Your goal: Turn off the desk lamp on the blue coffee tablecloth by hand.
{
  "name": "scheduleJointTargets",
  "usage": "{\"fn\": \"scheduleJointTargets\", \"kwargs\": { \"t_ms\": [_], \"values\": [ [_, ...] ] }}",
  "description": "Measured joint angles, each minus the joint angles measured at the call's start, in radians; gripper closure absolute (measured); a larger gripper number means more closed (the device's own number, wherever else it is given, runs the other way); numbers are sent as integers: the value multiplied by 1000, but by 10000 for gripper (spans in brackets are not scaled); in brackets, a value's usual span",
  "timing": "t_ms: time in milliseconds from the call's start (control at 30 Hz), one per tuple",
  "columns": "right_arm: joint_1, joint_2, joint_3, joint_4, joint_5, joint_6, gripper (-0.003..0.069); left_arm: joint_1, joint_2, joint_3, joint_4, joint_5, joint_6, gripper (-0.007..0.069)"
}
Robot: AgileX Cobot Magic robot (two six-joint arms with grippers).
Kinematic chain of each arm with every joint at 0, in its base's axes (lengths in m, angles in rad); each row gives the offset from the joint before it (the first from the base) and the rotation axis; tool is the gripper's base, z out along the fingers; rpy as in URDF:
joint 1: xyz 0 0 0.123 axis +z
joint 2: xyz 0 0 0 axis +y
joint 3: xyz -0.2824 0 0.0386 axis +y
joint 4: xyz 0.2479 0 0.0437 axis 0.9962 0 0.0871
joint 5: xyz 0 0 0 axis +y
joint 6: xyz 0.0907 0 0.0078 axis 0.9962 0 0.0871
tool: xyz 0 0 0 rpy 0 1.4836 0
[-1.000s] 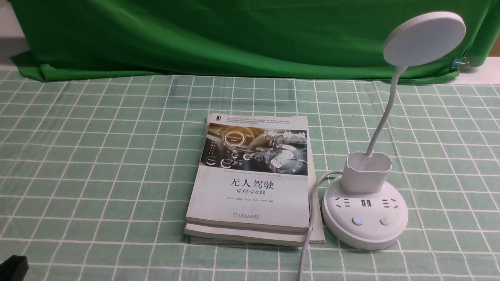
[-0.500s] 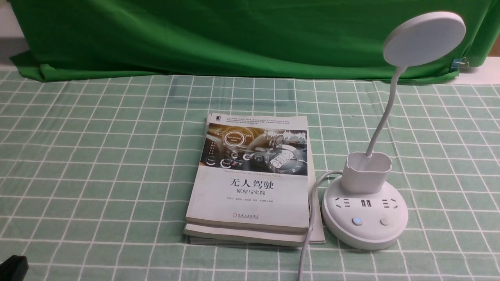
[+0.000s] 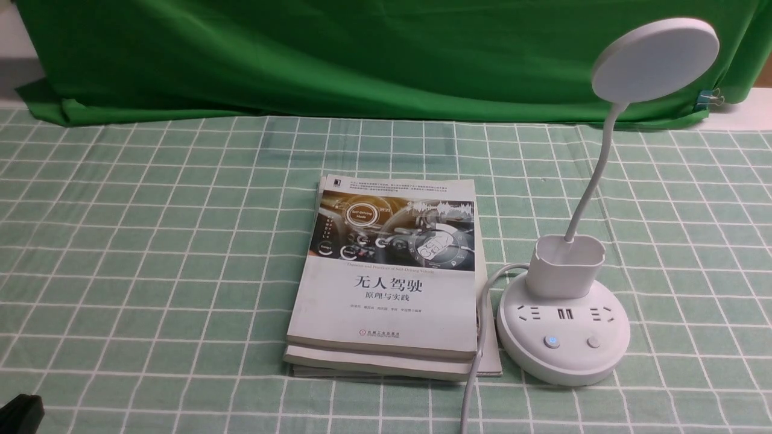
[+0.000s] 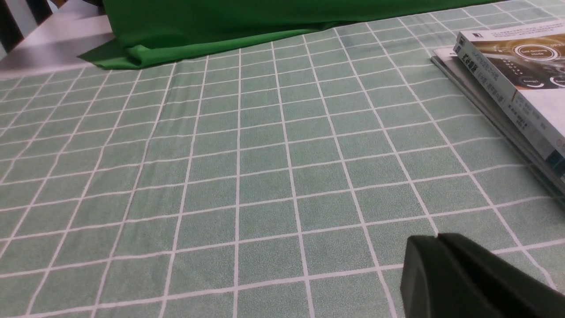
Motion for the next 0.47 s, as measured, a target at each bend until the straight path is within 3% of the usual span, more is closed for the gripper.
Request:
{"fn": "scheduleJointTargets", "kwargs": {
  "t_ms": [467],
  "values": [
    [0,0,0,1,0,0,421,0,0,0,0,0,0,624]
  ]
}}
